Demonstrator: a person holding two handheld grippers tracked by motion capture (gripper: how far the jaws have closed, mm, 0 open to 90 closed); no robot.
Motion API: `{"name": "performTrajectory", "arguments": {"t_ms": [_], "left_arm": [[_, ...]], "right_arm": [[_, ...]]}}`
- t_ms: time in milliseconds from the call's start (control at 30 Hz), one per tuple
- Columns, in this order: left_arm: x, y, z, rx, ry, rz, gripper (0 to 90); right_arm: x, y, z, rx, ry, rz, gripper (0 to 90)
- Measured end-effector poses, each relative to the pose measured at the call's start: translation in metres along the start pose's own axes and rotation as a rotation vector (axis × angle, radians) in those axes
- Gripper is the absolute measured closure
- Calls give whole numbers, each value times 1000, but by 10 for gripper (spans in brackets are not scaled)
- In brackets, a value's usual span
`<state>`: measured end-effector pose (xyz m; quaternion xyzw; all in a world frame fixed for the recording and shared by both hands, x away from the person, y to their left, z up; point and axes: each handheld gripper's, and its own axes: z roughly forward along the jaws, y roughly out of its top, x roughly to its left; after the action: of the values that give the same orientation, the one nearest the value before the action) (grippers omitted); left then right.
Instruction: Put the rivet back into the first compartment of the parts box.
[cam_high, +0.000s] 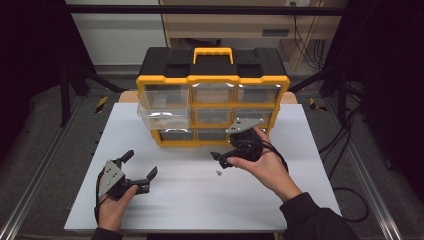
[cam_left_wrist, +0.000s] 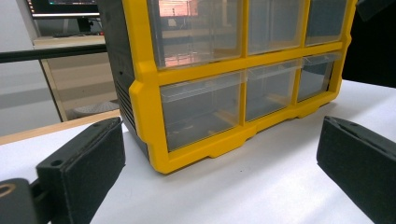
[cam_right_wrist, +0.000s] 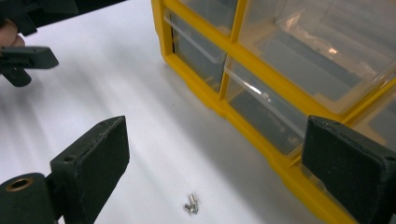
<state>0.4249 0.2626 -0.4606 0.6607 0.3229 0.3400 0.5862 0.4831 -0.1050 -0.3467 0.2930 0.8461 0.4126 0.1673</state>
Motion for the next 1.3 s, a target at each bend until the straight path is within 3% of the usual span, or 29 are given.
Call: {"name": "performTrajectory", "arguments": {"t_ms": [300, 1100, 1300], "left_arm": [[1, 0, 0, 0, -6, -2, 10], [0, 0, 0, 0, -15, -7, 10], [0, 0, 0, 0, -14, -9, 10]], "right_arm": [[-1, -16, 14, 48, 7, 28, 79], [2, -42, 41, 161, -2, 36, 81], [5, -47, 48, 168, 15, 38, 81]]}}
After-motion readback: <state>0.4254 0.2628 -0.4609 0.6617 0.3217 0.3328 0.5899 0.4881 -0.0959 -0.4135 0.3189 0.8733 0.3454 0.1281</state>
